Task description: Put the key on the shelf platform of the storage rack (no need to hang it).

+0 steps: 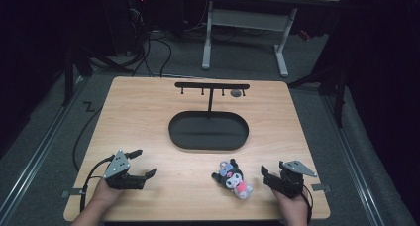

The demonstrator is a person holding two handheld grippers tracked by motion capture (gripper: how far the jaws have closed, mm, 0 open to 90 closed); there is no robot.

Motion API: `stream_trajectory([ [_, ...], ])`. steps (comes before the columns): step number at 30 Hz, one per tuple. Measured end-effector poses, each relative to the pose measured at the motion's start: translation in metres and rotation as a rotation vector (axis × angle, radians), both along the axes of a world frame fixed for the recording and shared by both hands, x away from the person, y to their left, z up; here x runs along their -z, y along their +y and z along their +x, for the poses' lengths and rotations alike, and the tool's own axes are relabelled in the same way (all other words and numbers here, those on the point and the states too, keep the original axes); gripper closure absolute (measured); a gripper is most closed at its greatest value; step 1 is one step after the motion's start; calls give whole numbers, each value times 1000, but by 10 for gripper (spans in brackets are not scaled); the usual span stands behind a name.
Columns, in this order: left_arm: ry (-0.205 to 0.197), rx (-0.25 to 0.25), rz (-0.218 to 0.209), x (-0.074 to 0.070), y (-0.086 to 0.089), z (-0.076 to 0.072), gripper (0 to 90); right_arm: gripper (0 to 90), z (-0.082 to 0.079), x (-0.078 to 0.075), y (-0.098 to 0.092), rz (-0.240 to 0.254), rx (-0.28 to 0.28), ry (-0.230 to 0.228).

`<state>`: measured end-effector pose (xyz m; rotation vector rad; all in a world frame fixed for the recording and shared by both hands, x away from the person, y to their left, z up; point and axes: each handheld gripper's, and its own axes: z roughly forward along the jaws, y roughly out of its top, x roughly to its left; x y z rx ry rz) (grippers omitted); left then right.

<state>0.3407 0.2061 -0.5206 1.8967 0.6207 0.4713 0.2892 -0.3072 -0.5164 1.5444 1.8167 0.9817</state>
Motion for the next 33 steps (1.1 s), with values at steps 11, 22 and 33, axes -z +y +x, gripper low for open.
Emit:
stream_trajectory([
  [11, -3, 5, 12, 0, -2, 0, 154, 238, -2, 2, -10, 28, -3, -8],
  [22, -2, 6, 13, 0, -2, 0, 154, 238, -1, 1, -8, 24, 1, -14],
  [33, -1, 5, 9, 0, -2, 0, 154, 230, -3, -5, -3, -2, -33, -22],
])
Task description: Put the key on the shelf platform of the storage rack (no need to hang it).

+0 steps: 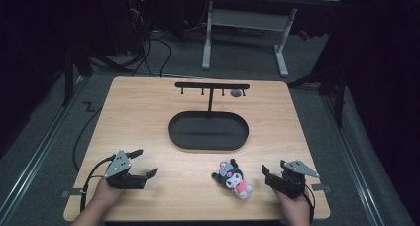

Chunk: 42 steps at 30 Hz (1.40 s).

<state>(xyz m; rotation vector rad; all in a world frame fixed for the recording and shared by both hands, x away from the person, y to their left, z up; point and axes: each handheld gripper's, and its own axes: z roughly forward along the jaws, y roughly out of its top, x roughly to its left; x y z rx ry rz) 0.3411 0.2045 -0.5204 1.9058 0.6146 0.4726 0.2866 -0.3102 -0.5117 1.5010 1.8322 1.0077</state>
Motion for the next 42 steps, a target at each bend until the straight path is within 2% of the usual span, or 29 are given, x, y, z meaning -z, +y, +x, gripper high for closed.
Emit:
stream_trajectory([
  [3, 0, 0, 2, 0, 0, 0, 154, 216, 0, -4, 1, 24, -12, 4],
  [6, 0, 2, 4, 0, 0, 0, 154, 209, 0, -6, 3, 17, -14, 11],
  [10, 0, 1, 1, 0, 0, 0, 154, 195, 1, -5, 6, -23, -21, 37],
  [16, -1, 5, 5, 0, 0, -1, 154, 188, 3, -4, 12, -42, -37, 74],
  [18, -3, 6, 5, 0, 0, -1, 154, 185, 4, -5, 14, -70, -41, 92],
  [24, -3, 1, 5, 0, 0, -1, 154, 178, 3, -10, 19, -134, -47, 105],
  [30, -2, 4, 6, 0, 0, -1, 154, 177, 4, -13, 18, -146, -35, 142],
  [31, -2, 5, 6, 0, 0, -1, 154, 164, 6, -13, 18, -138, -36, 167],
  [32, -2, 5, 6, 0, 0, -1, 154, 164, 6, -13, 18, -138, -36, 167],
  [33, -2, 6, 5, 0, 0, -1, 154, 160, 7, -13, 18, -130, -38, 195],
  [35, -1, 5, 4, 0, 0, -1, 154, 157, 9, -12, 19, -127, -42, 215],
  [42, -3, 6, 8, 0, -1, -1, 154, 158, 19, -14, 25, -140, -63, 251],
])
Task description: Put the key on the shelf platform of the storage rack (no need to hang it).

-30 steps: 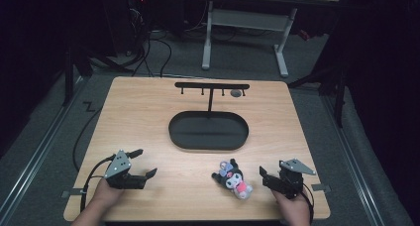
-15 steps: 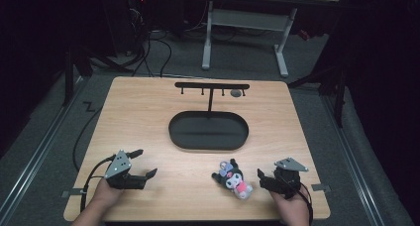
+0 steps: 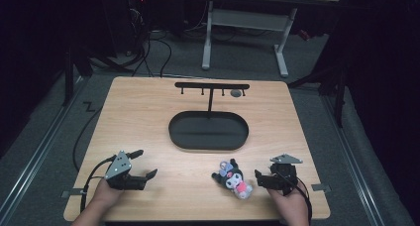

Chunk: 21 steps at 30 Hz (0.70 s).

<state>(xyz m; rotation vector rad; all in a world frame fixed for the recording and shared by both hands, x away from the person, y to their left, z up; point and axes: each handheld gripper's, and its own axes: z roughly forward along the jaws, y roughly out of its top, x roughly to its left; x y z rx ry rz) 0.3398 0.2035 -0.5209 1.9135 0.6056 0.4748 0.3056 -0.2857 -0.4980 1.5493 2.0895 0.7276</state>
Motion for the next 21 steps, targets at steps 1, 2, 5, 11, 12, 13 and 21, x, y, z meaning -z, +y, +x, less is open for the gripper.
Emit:
stream_trajectory([
  [1, 2, -3, -2, 0, 0, 1, 154, 160, 1, -3, 1, 1, -1, 0],
  [2, 2, -3, -2, 0, 0, 1, 154, 160, 3, -5, 2, -1, -1, 3],
  [5, 3, -5, -5, 0, 0, 1, 154, 159, 6, -12, 5, -27, -30, 25],
  [11, 1, -2, -4, 0, 0, 1, 154, 160, 9, -17, 9, -26, -70, 63],
  [12, 1, -2, -4, 0, 0, 1, 154, 160, 9, -17, 9, -26, -70, 63],
  [13, 3, 0, -4, 0, 0, 1, 154, 160, 9, -18, 10, -25, -66, 72],
  [21, 1, 2, -2, 0, 0, 1, 154, 154, 13, -26, 12, -38, -67, 107],
])
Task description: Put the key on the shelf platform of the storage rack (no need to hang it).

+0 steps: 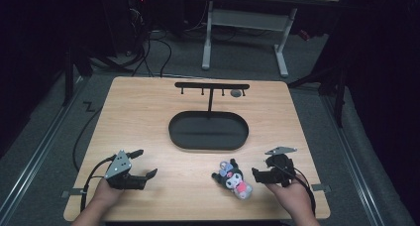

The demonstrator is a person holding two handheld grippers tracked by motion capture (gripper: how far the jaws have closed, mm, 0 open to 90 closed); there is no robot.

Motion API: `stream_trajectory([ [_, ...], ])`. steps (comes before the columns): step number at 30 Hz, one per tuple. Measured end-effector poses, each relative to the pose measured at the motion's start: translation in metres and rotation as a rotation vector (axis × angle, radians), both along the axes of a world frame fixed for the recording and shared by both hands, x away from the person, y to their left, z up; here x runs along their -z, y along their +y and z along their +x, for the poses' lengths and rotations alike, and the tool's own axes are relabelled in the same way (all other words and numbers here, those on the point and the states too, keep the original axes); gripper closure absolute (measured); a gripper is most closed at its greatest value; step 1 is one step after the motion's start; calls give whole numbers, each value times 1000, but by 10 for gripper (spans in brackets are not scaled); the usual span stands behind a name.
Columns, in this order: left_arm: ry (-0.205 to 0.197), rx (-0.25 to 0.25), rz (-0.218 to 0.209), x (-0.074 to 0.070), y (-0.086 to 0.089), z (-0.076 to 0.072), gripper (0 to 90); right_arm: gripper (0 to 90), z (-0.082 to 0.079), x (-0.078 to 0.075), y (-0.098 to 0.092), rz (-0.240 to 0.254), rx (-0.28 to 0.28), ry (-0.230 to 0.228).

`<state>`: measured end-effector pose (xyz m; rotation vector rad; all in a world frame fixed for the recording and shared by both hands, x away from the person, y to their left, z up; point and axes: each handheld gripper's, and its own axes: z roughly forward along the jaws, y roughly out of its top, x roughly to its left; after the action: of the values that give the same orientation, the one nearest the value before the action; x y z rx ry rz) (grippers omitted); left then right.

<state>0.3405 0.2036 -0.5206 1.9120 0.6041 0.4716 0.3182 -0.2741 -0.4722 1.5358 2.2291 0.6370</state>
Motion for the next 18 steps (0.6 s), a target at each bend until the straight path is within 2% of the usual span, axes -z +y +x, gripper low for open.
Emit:
stream_trajectory([
  [9, -1, 2, 3, 0, 0, -1, 154, 149, 1, -7, -1, -40, -14, 29],
  [12, 0, 1, 3, 0, 0, -1, 154, 149, 2, -11, 0, -52, -25, 69],
  [16, 1, 0, 0, 0, 0, 0, 154, 149, 2, -12, 2, -66, -43, 96],
  [18, 1, 0, 0, 0, 0, 0, 154, 148, 3, -13, 3, -87, -62, 127],
])
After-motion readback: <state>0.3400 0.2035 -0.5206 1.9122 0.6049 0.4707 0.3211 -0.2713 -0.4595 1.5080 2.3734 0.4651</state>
